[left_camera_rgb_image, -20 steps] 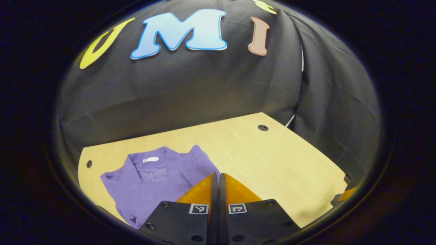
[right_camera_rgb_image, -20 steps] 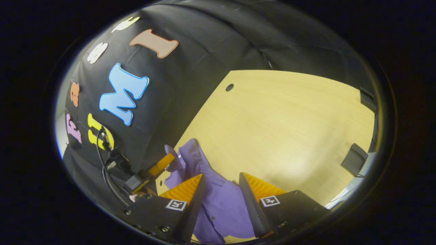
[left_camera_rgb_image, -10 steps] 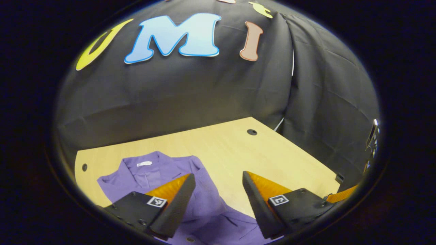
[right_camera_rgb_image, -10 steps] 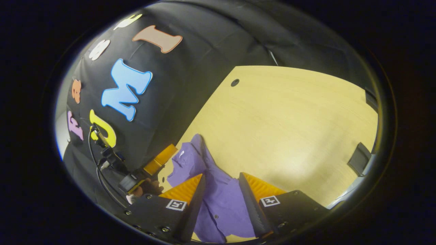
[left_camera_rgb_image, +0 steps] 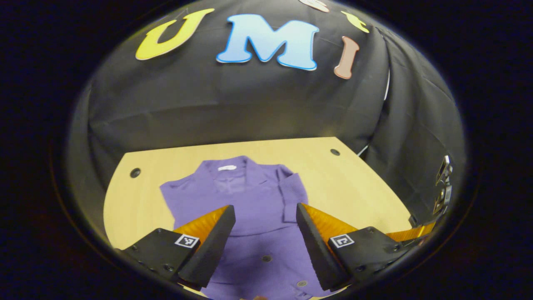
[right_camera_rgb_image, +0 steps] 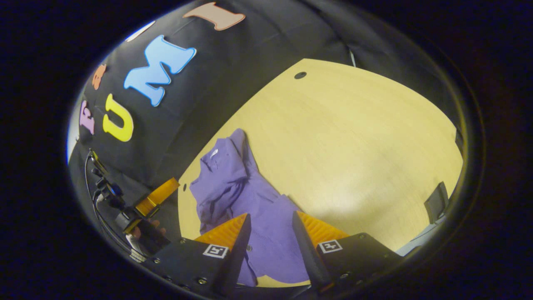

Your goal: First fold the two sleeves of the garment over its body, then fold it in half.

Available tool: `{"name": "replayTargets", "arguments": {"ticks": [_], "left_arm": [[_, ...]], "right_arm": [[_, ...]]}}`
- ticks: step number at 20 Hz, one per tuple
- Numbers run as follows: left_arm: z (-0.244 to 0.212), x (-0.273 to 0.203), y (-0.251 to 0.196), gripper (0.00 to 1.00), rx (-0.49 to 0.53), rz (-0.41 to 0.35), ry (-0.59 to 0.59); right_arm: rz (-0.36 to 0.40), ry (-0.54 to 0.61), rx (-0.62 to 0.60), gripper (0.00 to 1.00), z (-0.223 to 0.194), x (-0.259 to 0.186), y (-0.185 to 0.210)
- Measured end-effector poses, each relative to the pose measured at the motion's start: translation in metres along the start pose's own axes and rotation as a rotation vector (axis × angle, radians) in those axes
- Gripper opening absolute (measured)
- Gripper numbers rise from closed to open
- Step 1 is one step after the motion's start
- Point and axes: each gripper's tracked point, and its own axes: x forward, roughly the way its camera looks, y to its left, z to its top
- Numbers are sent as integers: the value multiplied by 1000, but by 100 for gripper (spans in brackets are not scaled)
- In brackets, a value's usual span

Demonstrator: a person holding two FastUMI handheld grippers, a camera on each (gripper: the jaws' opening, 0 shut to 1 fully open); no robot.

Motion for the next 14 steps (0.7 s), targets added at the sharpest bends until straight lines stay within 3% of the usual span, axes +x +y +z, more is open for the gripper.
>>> {"name": "replayTargets", "arguments": {"ticks": [1, 2, 3, 5, 7, 12, 14], "left_arm": [[-9, -9, 13, 99, -25, 22, 12], [-20, -20, 27, 95, -58, 47, 29], [-28, -31, 38, 95, -87, 76, 38], [-47, -51, 57, 100, -130, 123, 51], [-69, -67, 68, 98, -141, 156, 72], [-131, -106, 78, 95, -153, 204, 153], [-156, -116, 74, 99, -175, 208, 186]], "right_arm": [[4, 32, -17, 69, -6, 4, 3], [0, 59, -34, 75, -13, 4, 4], [4, 84, -47, 92, -18, 7, 7], [2, 119, -70, 91, -26, 18, 15], [-11, 150, -99, 91, -31, 21, 14], [-120, 252, -215, 93, -52, 28, 5], [-159, 302, -245, 94, -66, 30, 0]]}}
